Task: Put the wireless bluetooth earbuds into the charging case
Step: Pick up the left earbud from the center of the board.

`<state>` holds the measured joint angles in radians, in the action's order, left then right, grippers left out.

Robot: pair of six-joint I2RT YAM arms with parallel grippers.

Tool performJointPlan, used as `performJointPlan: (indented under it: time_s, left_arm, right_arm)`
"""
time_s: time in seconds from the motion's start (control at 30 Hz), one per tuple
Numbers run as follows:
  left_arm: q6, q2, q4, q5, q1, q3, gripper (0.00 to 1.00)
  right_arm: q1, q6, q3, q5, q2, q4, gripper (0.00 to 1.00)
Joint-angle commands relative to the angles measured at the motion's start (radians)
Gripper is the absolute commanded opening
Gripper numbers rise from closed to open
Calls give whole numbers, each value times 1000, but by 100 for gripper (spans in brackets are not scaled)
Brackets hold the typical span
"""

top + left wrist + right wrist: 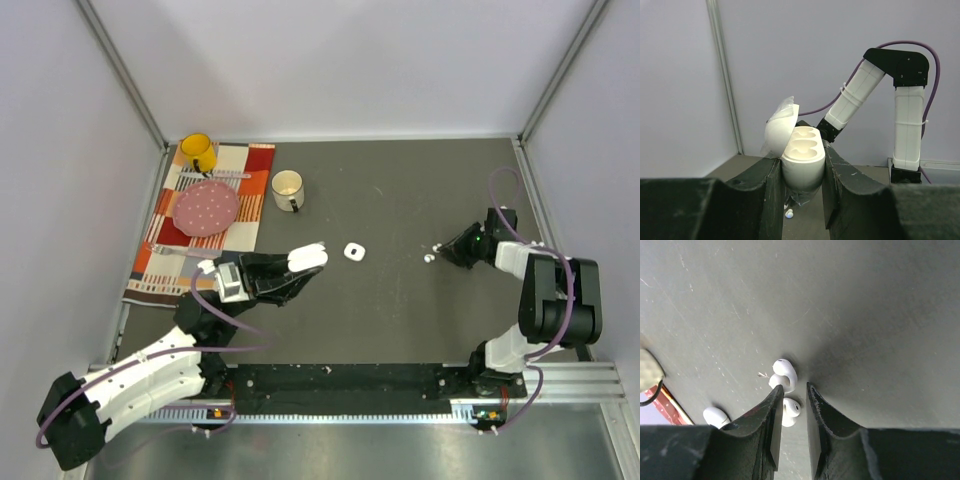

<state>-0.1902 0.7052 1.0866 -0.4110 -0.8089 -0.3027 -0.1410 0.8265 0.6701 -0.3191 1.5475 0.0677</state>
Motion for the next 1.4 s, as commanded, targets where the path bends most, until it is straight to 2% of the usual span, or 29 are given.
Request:
performJointPlan:
  time_s: [0.0, 0.17, 0.23, 0.33, 0.4, 0.47, 0.5, 0.77, 1.1, 1.2, 1.27, 1.37]
  left_arm:
    - [12, 10, 24, 8, -4, -4, 0]
    - [11, 19, 22, 1, -4, -7, 0]
    - [11, 19, 21, 3, -4, -7, 0]
    - [11, 20, 19, 3, -4, -7, 0]
    - [12, 19, 18, 5, -4, -7, 0]
    - [14, 17, 13, 8, -4, -7, 0]
    - [14, 19, 13, 9, -4, -7, 0]
    - [46, 28, -4, 6, -4, -9, 0]
    - [130, 30, -36, 26, -4, 7, 0]
    - [136, 34, -44, 31, -4, 4, 0]
    - [136, 40, -45, 23, -4, 1, 0]
    - [136, 54, -45, 18, -4, -6, 0]
  right_arm:
    - [-12, -1, 17, 31, 39, -32, 24]
    - [-11, 2, 20, 17, 60, -49, 22]
    - [-11, 0, 20, 17, 65, -54, 15]
    - [-11, 2, 26, 6, 68, -57, 13]
    - [-11, 3, 25, 9, 68, -60, 4]
    - [-12, 3, 28, 8, 69, -60, 3]
    - [-11, 3, 31, 3, 69, -60, 0]
    - [-11, 49, 31, -100, -39, -48, 0]
    - [0, -1, 135, -285, -275, 205, 0]
    - [49, -55, 235, -259, -326, 358, 0]
    - [84, -55, 317, -167, -371, 476, 0]
    - [136, 25, 408, -48, -437, 582, 0]
